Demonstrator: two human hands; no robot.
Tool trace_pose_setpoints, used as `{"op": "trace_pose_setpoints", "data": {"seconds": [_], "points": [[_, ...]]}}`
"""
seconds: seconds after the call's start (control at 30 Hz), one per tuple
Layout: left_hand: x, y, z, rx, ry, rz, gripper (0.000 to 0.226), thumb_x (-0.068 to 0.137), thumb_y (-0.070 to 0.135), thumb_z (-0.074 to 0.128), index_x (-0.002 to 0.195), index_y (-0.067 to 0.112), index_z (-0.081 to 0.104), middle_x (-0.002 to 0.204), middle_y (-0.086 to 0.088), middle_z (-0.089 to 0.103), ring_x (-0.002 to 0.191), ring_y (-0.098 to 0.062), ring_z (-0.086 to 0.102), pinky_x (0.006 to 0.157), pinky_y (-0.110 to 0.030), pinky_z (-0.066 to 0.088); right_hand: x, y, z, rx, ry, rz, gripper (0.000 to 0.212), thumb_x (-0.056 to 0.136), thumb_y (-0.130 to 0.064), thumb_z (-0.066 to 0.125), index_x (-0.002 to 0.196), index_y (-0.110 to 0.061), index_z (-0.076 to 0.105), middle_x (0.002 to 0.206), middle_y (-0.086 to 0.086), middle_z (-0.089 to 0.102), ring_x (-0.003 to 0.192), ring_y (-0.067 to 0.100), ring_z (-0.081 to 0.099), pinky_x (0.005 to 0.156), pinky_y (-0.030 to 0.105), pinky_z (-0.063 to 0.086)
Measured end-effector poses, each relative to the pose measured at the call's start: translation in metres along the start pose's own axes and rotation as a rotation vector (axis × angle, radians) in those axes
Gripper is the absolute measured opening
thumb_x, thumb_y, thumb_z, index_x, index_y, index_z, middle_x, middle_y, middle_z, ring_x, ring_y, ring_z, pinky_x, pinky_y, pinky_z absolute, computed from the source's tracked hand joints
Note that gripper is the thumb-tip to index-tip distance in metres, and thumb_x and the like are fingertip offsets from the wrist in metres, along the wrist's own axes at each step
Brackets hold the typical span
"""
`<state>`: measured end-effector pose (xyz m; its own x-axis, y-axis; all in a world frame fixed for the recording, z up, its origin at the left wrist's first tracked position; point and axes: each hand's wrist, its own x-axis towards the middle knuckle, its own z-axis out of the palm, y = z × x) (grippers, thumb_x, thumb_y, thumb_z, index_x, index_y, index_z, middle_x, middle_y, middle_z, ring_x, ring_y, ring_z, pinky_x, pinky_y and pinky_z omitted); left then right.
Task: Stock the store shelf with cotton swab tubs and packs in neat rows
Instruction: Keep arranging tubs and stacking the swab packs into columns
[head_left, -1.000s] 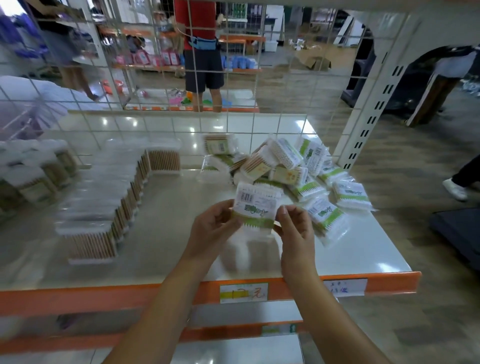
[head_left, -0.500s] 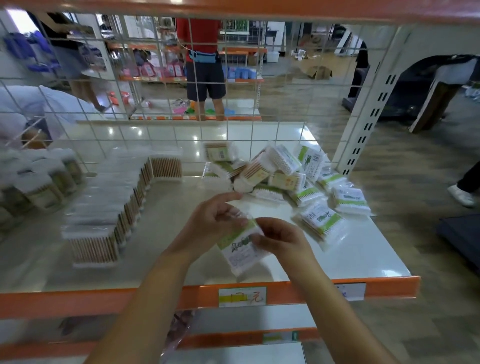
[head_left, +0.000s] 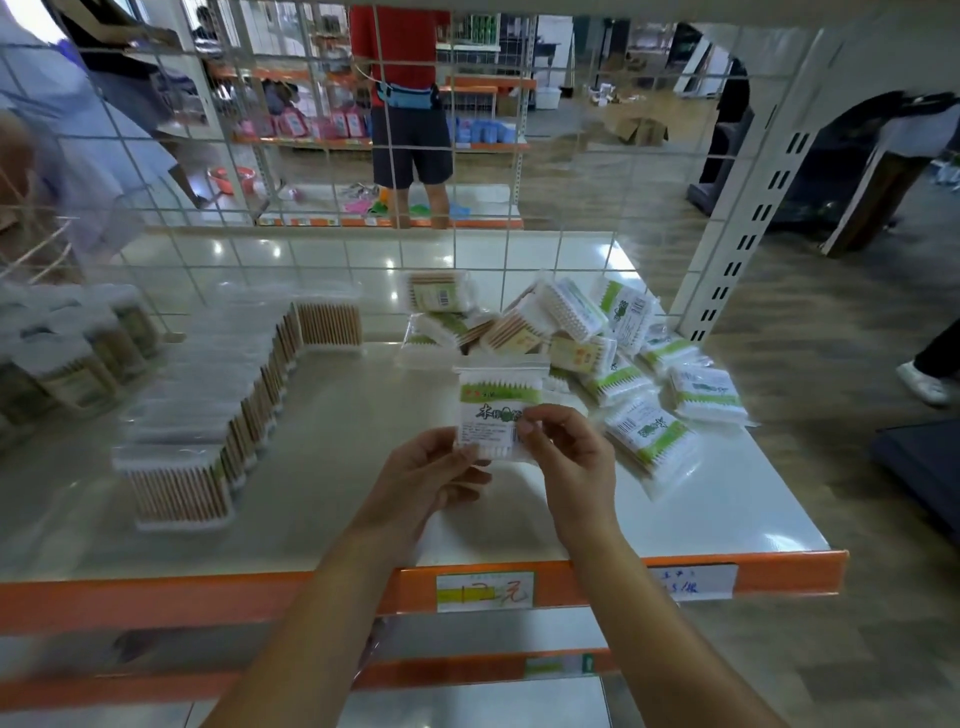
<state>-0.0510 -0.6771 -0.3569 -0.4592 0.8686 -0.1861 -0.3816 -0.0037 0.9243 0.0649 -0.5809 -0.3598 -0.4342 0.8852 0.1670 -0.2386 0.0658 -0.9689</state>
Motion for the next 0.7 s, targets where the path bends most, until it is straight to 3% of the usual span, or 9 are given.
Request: {"op": "trace_pose_setpoints", "data": {"seconds": [0.13,0.37,0.5,0.6,0.7], "points": [[0.0018,-0.0054,-0.0014,0.007,0.035,0.012,0.019,0.083,0.006,0.058,0.101,0.004,0.062,0.083,-0.007,0.071,0.072,-0.015,0.067,0.065,-0.025,0.053,0.0010,0.0025,-0.0017,-0.026,-0.022,-0.014,0.017,0.082,0.000,0.065,0.082,-0.016,0.068,0.080,0.003,0.065,0.078,0.017,0.060,0.072,0.034,0.052],[0.0011,-0.0107,-0.0040,0.011,0.112,0.106,0.017,0.077,0.003,0.064,0.093,0.009,0.063,0.086,-0.003,0.070,0.079,-0.016,0.062,0.065,-0.024,0.052,0.0018,0.0088,-0.0013,-0.080,-0.022,0.016,0.034,0.084,0.005,0.060,0.082,-0.028,0.070,0.090,0.004,0.070,0.086,0.017,0.065,0.079,0.035,0.052],[-0.0001,-0.0098,-0.0067,0.018,0.127,0.197,0.039,0.062,0.010,0.076,0.098,0.013,0.063,0.088,0.000,0.071,0.077,-0.011,0.063,0.062,-0.020,0.051,0.0014,0.0097,-0.0006,-0.132,-0.160,0.056,0.014,0.087,-0.014,0.063,0.094,-0.024,0.071,0.111,0.004,0.067,0.107,0.014,0.061,0.085,0.027,0.049],[-0.0024,-0.0101,-0.0076,0.102,0.086,0.244,0.044,0.058,0.016,0.083,0.099,0.013,0.067,0.093,-0.005,0.070,0.084,-0.014,0.064,0.072,-0.024,0.050,0.0003,0.0079,0.0004,-0.209,-0.193,0.036,0.023,0.088,-0.038,0.058,0.090,-0.019,0.071,0.105,-0.001,0.064,0.097,0.009,0.060,0.079,0.024,0.047],[-0.0049,-0.0090,-0.0019,0.295,0.049,0.312,0.033,0.060,0.012,0.075,0.092,0.018,0.070,0.103,0.001,0.060,0.089,-0.007,0.060,0.074,-0.023,0.050,0.0002,0.0070,-0.0009,-0.183,-0.206,0.032,0.039,0.075,-0.052,0.060,0.084,-0.016,0.069,0.089,0.002,0.067,0.084,0.012,0.062,0.072,0.027,0.047]]}}
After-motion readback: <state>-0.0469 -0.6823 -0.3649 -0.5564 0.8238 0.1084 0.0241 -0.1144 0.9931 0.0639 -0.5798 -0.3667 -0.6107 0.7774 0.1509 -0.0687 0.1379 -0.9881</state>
